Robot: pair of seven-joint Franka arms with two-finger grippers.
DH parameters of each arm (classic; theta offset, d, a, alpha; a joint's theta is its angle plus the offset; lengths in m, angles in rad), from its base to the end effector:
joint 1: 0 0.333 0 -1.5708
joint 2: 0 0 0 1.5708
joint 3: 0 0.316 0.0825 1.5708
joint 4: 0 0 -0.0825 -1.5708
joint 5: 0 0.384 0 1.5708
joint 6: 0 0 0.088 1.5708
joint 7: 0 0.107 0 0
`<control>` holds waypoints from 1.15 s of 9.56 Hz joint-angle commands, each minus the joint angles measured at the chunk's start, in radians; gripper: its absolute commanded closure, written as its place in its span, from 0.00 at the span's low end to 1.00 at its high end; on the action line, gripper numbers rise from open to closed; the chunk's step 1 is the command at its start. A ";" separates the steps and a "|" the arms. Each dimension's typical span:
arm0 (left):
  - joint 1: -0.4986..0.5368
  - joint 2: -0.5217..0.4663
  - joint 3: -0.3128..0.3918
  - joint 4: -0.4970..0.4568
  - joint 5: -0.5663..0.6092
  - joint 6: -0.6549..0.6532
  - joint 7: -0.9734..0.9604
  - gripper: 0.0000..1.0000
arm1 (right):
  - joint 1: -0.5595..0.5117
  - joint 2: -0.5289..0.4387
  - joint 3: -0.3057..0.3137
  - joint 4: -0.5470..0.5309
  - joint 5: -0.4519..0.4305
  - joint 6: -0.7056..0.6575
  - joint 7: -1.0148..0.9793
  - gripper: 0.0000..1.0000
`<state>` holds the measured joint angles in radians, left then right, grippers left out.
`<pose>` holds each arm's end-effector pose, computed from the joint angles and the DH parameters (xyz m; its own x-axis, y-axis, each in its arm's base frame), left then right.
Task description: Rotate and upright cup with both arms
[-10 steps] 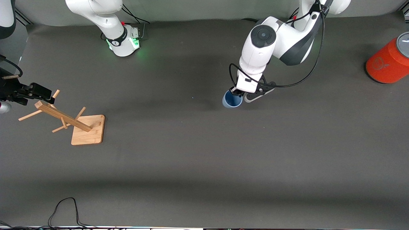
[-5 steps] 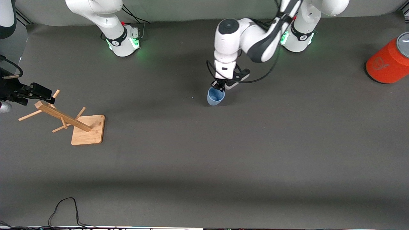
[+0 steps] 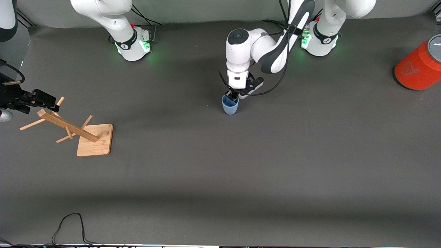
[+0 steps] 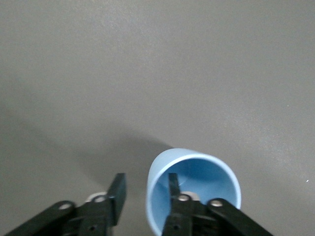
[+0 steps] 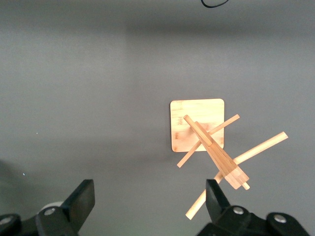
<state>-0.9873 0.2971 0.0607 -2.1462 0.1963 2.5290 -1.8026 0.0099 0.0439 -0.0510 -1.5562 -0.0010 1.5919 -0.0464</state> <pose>0.3452 -0.4638 0.2710 0.7442 0.6567 0.1222 0.6484 -0.7542 0.1040 0.5692 -0.0229 0.6086 1.0000 0.0054 -0.0083 0.0054 -1.0000 0.0028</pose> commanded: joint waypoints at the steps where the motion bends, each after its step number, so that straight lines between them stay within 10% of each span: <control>1: -0.008 -0.009 0.010 0.011 0.023 -0.019 -0.027 0.00 | 0.001 0.002 -0.001 0.008 -0.007 0.000 -0.023 0.00; 6: 0.143 -0.097 0.016 0.130 -0.139 -0.283 0.463 0.00 | 0.001 0.004 -0.003 0.007 -0.007 0.000 -0.023 0.00; 11: 0.519 -0.309 0.019 0.247 -0.207 -0.723 1.227 0.00 | 0.001 0.004 -0.003 0.007 -0.007 0.000 -0.023 0.00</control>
<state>-0.5595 0.0623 0.0915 -1.8893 0.0038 1.8710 -0.7383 0.0094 0.0453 -0.0516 -1.5570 -0.0010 1.5919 -0.0464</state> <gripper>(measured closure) 0.000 0.000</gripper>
